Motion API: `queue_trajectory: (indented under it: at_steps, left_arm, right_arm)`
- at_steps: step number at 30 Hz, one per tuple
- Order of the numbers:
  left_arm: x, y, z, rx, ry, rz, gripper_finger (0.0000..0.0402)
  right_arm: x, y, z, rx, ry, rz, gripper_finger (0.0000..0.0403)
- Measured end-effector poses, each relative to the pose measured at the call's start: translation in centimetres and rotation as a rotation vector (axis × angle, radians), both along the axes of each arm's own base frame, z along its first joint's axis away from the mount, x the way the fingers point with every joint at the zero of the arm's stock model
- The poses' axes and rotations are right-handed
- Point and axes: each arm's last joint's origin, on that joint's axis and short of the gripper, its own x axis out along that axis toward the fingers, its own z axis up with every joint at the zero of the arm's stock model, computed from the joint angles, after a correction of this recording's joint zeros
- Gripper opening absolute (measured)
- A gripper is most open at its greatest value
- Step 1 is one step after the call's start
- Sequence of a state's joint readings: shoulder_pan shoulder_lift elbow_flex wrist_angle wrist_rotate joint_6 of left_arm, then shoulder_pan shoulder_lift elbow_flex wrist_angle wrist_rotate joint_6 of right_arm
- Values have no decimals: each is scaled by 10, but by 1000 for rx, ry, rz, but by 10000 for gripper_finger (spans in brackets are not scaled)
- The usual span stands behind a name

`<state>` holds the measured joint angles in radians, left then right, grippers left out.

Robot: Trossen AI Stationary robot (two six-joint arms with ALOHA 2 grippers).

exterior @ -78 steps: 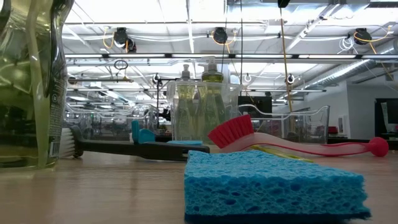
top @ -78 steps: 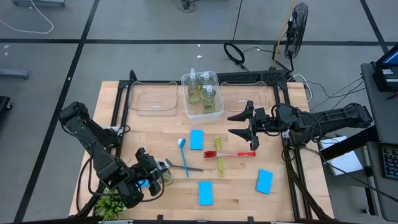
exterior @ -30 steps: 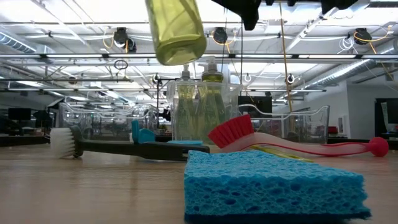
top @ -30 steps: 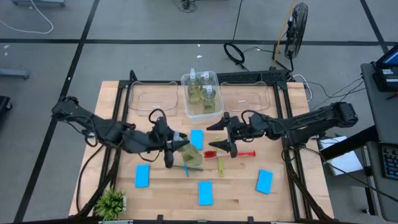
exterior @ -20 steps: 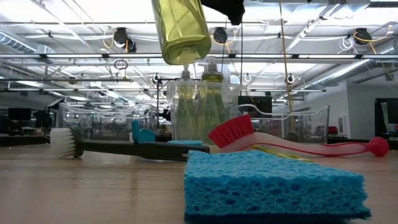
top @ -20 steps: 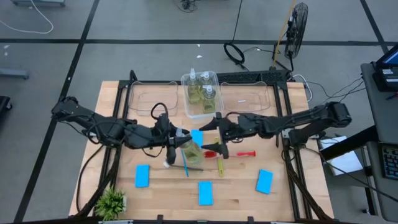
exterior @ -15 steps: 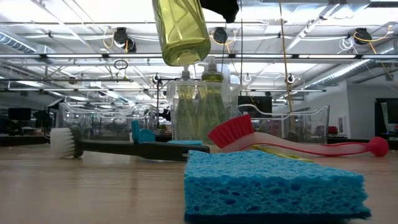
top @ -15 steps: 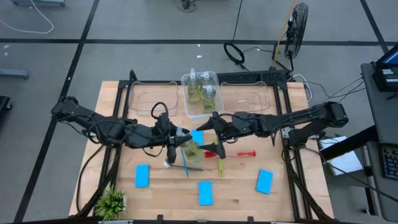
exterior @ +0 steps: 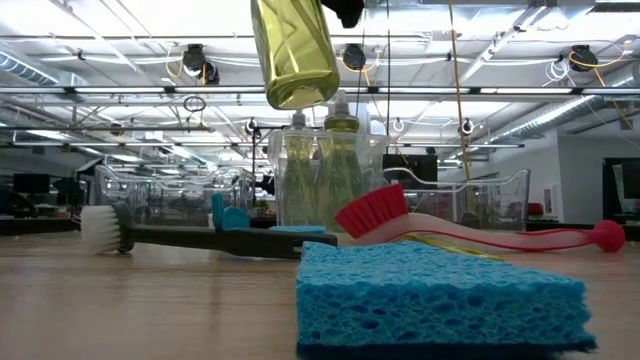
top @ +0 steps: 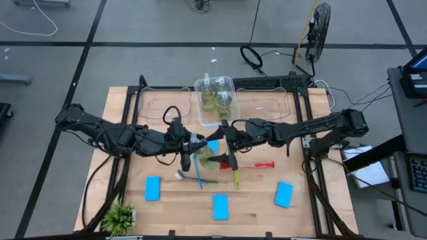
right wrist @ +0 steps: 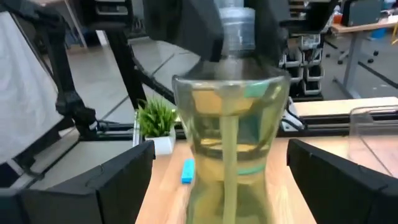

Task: Pick & Place Kitchen Sink Supplies
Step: Put the yellow dish soap into the white bin

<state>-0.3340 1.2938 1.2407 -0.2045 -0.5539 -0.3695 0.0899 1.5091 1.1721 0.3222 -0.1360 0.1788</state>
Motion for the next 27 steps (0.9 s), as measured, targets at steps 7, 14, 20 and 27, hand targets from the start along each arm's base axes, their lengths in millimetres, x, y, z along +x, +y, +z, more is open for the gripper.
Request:
queue_trajectory:
  at_steps: [7,14,20,27]
  left_arm:
    - [2,5,1,0,-5,-9,108]
    - [3,4,3,14,-23,-23,108]
    - [3,4,4,10,-28,-28,108]
    - [2,4,2,13,-14,-35,108]
  right_arm:
    - [7,-9,-6,21,10,-23,355]
    - [28,-12,-5,24,10,17,355]
    - [42,-11,-6,-12,105,37,355]
    - [36,-14,6,-39,70,29,342]
